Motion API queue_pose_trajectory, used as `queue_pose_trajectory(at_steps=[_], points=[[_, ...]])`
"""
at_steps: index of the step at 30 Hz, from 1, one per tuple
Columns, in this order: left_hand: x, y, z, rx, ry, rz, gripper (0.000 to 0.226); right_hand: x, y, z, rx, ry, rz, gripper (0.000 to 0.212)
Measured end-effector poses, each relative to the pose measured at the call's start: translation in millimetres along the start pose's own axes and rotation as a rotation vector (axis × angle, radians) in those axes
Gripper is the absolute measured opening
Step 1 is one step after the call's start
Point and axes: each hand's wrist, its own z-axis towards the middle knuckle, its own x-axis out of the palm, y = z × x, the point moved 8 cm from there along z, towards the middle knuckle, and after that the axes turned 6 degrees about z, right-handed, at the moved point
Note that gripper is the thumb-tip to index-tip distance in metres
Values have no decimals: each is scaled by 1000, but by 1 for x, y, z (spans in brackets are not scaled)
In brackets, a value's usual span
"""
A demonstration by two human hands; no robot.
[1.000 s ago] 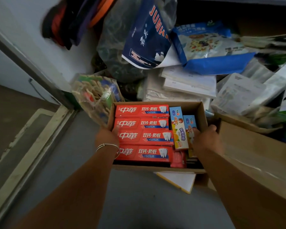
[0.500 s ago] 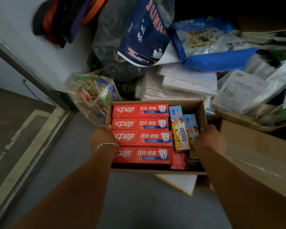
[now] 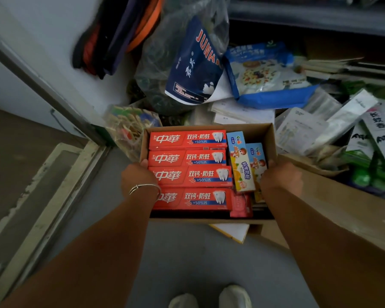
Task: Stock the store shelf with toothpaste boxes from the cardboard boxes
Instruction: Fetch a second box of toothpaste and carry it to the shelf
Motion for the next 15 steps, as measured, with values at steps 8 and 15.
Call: queue_pose_trajectory(at_steps=[8,15], points=[[-131,-18,-67,-22,-26,-27,46,-123,64,-57,-69,32,-19,29],[-243,-18,-154,-134,-88,-84,43,-220,107,-99,-200,98,-67,32]])
